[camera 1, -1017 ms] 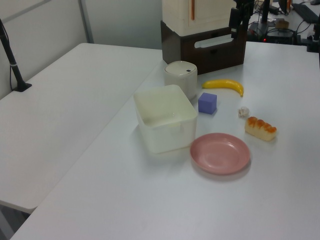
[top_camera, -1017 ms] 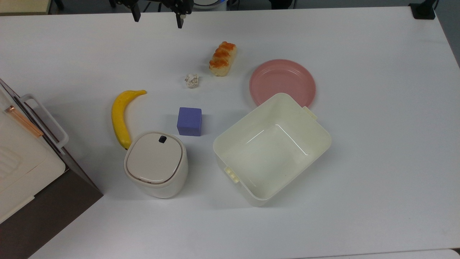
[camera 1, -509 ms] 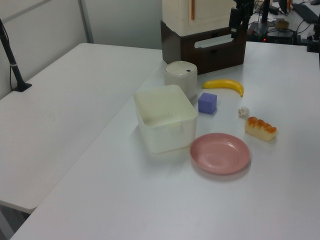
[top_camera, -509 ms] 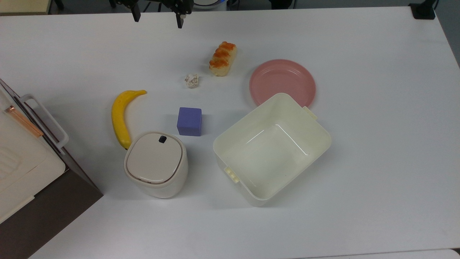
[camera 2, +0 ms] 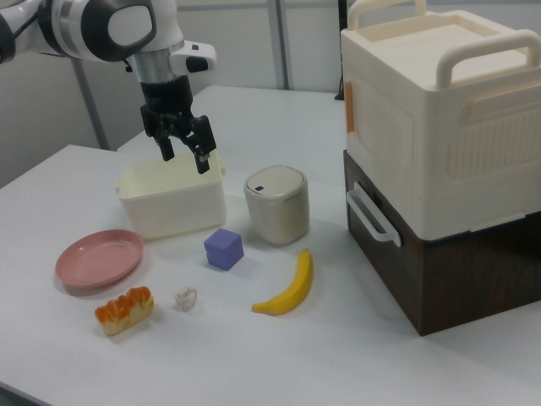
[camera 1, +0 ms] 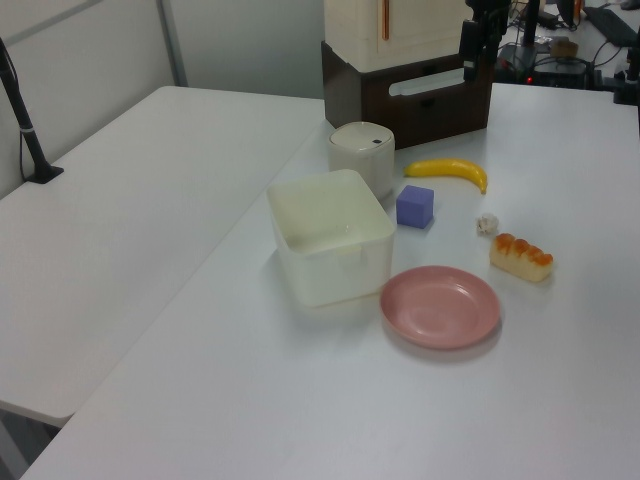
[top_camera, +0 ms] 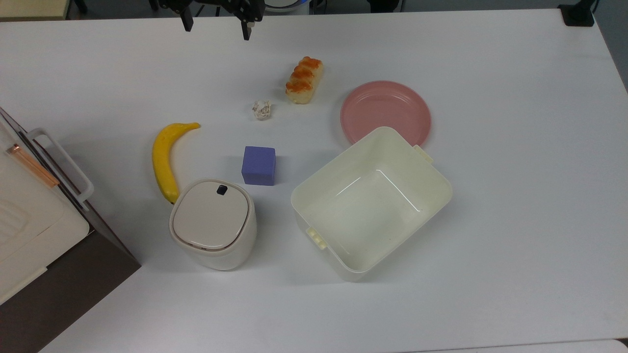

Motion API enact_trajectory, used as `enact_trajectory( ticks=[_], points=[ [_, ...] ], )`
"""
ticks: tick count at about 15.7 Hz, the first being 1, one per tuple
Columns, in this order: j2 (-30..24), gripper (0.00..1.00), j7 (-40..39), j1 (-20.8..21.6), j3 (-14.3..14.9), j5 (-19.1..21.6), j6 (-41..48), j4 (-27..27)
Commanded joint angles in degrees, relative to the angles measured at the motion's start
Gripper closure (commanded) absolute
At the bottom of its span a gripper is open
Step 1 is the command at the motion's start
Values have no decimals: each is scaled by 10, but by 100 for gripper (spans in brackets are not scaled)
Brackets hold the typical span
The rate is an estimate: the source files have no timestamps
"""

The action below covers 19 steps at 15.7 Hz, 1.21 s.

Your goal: Open the trash can

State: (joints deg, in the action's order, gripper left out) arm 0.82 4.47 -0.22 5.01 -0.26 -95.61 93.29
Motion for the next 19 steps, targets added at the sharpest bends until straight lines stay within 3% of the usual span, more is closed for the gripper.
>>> enact_trajectory(
  ticks=[1,7,8,10,11,12,13,16,19],
  points=[
    [-18,0,-11,16,5,-12,-1,20],
    [-14,0,-9,17,5,-13,-2,20],
    [-13,12,-9,17,5,-16,-3,20],
    [-13,45,-13,17,5,-21,-6,20],
    [-12,71,-20,18,5,-21,-7,20],
    [-9,90,-40,17,5,-22,-11,20],
    [-4,100,-67,17,5,-24,-19,19],
    [16,100,-94,22,4,-26,-40,12],
    [66,100,-88,25,4,-37,-60,-34]
  ],
)
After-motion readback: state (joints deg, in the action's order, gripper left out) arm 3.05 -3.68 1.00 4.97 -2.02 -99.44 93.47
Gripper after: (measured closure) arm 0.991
